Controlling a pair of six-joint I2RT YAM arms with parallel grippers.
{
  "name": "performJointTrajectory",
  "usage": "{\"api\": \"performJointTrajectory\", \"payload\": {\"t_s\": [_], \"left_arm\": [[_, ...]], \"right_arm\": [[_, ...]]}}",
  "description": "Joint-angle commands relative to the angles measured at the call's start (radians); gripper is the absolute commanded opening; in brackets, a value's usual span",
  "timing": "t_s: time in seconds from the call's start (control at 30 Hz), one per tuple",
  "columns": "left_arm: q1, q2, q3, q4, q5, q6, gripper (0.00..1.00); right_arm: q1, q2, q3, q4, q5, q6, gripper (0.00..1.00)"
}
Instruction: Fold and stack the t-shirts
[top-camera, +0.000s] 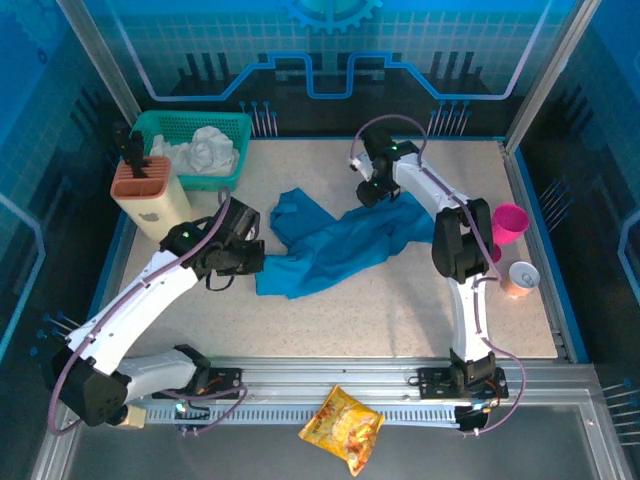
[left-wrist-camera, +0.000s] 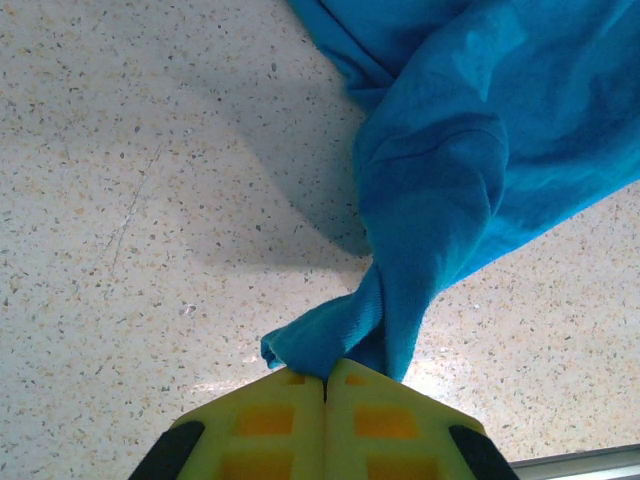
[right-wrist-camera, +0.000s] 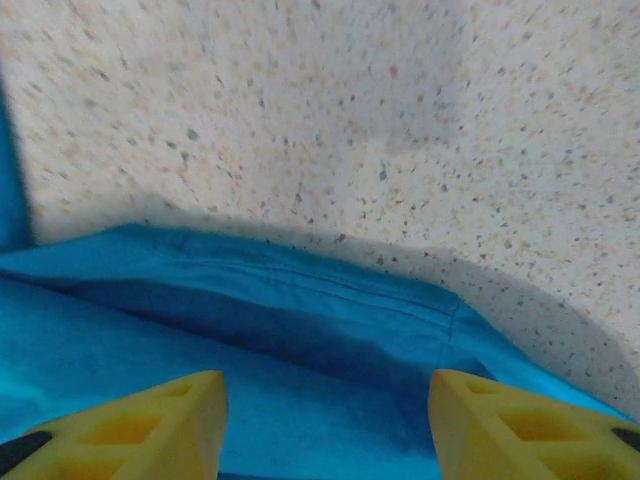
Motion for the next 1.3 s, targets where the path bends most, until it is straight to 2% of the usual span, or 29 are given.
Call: {"api": "performJointTrajectory", "payload": {"t_s": [0.0, 0.2, 0.4, 0.53, 0.57, 0.63, 0.67, 0.7, 0.77, 0.93, 1.1, 1.27], "left_arm": [[0.009, 0.0, 0.009, 0.007, 0.013, -0.003, 0.0], [0.01, 0.007, 0.012, 0.012, 0.021, -0.006, 0.0], [0.01, 0.025, 0.027, 0.011, 0.026, 0.002, 0.0], [0.01, 0.034, 0.032, 0.012, 0.031, 0.002, 0.0], [0.01, 0.034, 0.032, 0.012, 0.031, 0.002, 0.0], [0.011, 0.032, 0.033, 0.009, 0.031, 0.001, 0.0], [0.01, 0.029, 0.032, 0.008, 0.03, -0.002, 0.0], [0.01, 0.025, 0.031, 0.007, 0.03, -0.003, 0.0], [0.01, 0.013, 0.025, 0.003, 0.024, -0.008, 0.0], [0.012, -0.009, 0.034, -0.024, -0.028, -0.024, 0.0], [0.03, 0.004, 0.084, -0.078, -0.144, -0.071, 0.0], [0.049, -0.001, 0.092, -0.096, -0.23, -0.103, 0.0]], "right_arm": [[-0.007, 0.062, 0.051, -0.04, 0.069, -0.109, 0.57], [-0.008, 0.142, 0.073, -0.014, 0.076, -0.152, 0.57], [0.013, 0.17, 0.013, 0.043, 0.053, -0.155, 0.59], [0.025, 0.176, -0.024, 0.107, 0.037, -0.156, 0.54], [0.025, 0.181, -0.026, 0.124, 0.034, -0.153, 0.5], [0.023, 0.195, -0.021, 0.144, 0.033, -0.147, 0.35], [0.02, 0.204, -0.012, 0.148, 0.035, -0.139, 0.22], [0.018, 0.21, 0.0, 0.148, 0.049, -0.126, 0.0], [0.011, 0.202, 0.004, 0.156, 0.073, -0.089, 0.0], [-0.023, 0.026, -0.077, 0.204, 0.118, 0.065, 0.0], [-0.041, -0.252, -0.307, 0.307, 0.197, 0.267, 0.0], [-0.041, -0.468, -0.525, 0.358, 0.247, 0.401, 0.0]]}}
